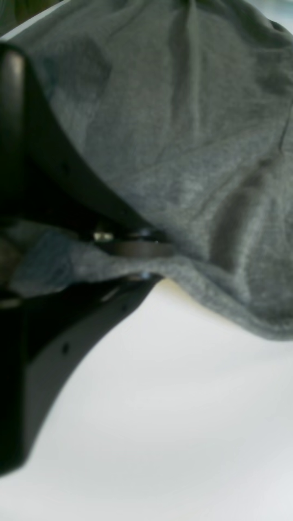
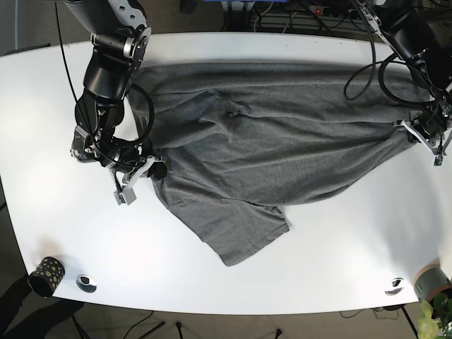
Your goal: Fold the T-shirt properly
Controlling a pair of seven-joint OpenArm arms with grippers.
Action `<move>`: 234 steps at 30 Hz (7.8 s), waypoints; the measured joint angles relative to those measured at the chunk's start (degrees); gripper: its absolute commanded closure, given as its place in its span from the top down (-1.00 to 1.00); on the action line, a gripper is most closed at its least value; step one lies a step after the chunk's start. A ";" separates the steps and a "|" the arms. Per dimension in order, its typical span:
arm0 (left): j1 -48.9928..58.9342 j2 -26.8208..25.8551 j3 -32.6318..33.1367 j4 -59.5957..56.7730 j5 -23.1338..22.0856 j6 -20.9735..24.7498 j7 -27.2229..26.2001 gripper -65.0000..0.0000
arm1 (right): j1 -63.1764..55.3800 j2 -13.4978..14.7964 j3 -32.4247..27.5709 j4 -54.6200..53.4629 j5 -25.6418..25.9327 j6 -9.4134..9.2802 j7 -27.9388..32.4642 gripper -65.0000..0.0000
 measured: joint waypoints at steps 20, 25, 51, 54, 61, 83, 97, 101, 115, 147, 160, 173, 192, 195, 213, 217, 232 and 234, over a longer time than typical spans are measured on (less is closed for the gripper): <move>12.61 1.20 16.02 18.80 -1.99 -1.31 -0.15 0.15 | 0.00 -0.15 -0.02 0.00 0.20 0.02 0.00 -1.00; 10.10 0.72 15.19 21.79 -1.20 -1.31 0.04 0.15 | -0.02 0.00 0.09 0.00 0.04 0.02 0.00 -1.00; -7.04 0.96 1.20 -6.51 3.23 2.16 -5.62 0.15 | -0.02 -0.11 0.02 0.00 0.07 0.00 0.00 -1.00; -6.88 -0.55 0.42 -10.36 3.63 2.21 -5.22 0.15 | -0.24 -0.13 0.00 0.00 0.09 0.00 0.02 -1.00; -6.51 -1.29 0.07 -13.77 3.63 2.14 -5.11 0.00 | -0.94 -0.15 0.00 0.00 0.37 0.02 0.17 -1.00; -10.23 -4.72 5.68 -7.23 3.91 -0.87 -5.90 -0.82 | -0.94 -0.11 -0.02 0.00 0.31 0.02 0.20 -1.00; -21.27 -9.05 17.33 -26.93 3.54 1.70 -18.49 -0.06 | -0.98 -0.13 0.02 0.00 0.35 0.02 0.17 -1.00; -22.62 -9.68 18.03 -27.74 3.39 7.87 -19.28 0.41 | -0.98 -0.11 0.02 0.00 0.35 0.00 0.20 -1.00; -15.39 -10.78 8.74 -22.97 3.30 5.95 -18.40 0.41 | -0.98 -0.13 0.02 0.00 0.37 0.02 0.20 -1.00; -12.33 -9.99 8.83 -32.63 -7.89 5.16 -19.58 0.41 | -1.01 -0.09 0.02 0.00 0.37 0.02 0.22 -1.00; -13.20 -10.67 10.40 -32.81 -13.99 5.14 -15.80 -0.03 | -0.98 -0.15 0.13 0.00 0.37 0.02 0.20 -1.00; -14.71 -11.98 10.27 -32.83 -12.74 5.18 -16.24 -1.00 | -0.98 -0.13 0.13 0.00 0.35 0.02 0.20 -1.00; -13.09 -12.33 10.27 -37.77 -12.98 6.58 -18.47 0.22 | -0.98 -0.11 0.13 0.00 0.37 0.02 0.20 -1.00; -13.60 -12.70 10.34 -39.26 -12.52 7.17 -19.17 0.22 | -1.01 -0.15 0.13 0.00 0.46 0.02 0.20 -1.00; -15.65 -12.33 10.64 -42.60 -11.61 7.63 -22.01 -0.90 | -0.98 -0.13 0.13 0.00 0.37 0.02 0.20 -1.00; -15.67 -12.33 10.64 -42.47 -11.63 7.63 -21.79 -0.95 | -1.01 -0.15 0.13 0.00 0.37 0.02 0.20 -1.00; -7.76 -12.24 10.73 -17.81 -11.08 7.80 -16.61 -0.99 | -5.20 0.22 0.13 11.69 5.99 0.17 -5.16 -1.00; -7.74 -12.15 10.75 -15.54 -11.41 7.80 -15.32 -0.99 | -5.09 0.79 -0.11 12.87 6.19 0.22 -5.57 -1.00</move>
